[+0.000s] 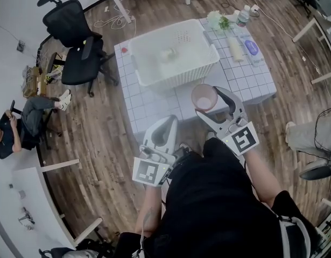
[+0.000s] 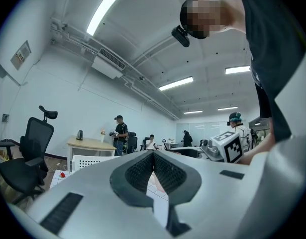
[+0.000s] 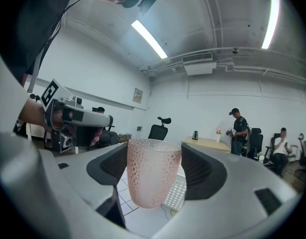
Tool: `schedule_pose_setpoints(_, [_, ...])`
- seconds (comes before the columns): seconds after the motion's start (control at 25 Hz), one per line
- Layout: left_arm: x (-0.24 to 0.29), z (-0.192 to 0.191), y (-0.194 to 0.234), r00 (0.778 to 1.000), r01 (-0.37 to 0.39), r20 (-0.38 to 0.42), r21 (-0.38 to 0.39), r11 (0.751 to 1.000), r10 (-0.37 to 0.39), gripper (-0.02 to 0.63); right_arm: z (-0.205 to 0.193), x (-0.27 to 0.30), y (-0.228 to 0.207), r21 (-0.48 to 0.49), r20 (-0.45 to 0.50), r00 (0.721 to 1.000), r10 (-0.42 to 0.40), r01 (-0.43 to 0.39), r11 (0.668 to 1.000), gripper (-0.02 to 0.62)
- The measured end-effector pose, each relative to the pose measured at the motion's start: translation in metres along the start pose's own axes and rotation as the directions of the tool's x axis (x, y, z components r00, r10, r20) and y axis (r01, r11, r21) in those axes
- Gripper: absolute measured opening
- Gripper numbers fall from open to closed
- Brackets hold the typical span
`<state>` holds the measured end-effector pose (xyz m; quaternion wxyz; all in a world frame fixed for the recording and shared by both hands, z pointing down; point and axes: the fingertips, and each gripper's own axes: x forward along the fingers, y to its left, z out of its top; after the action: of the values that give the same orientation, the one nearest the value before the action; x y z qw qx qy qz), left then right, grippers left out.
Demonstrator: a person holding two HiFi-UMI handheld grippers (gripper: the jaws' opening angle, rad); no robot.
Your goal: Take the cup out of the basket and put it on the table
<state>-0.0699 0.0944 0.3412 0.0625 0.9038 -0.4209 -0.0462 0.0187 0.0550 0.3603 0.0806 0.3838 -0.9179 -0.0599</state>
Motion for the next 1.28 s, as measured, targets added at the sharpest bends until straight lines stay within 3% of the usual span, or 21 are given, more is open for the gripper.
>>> schedule_pose_setpoints(0.48, [0.018,-0.006,-0.033,0.999,-0.029,-0.021,-0.035,0.999,0.028,0.009,-0.077,-0.016,-0.031,0.000,-0.077,0.997,0.006,-0.006,1.000,0.350])
schedule_pose_setpoints(0.68, [0.029,-0.022,-0.051,0.998,0.010,-0.054,-0.038,0.999,-0.012,0.009,-0.119,-0.021,-0.051,0.062,-0.100,0.995,-0.014,0.020,0.998,0.350])
schedule_pose_setpoints(1.04, [0.048,-0.040,-0.071,0.992,0.021,-0.122,-0.067,0.998,-0.029,0.009,-0.208,-0.001,-0.077,0.050,-0.204,0.977,-0.059,0.071,0.996,0.348])
schedule_pose_setpoints(1.28, [0.047,-0.053,-0.075,0.985,0.008,-0.171,-0.082,0.997,-0.022,0.009,-0.240,0.013,-0.081,0.063,-0.234,0.970,-0.059,0.076,0.995,0.348])
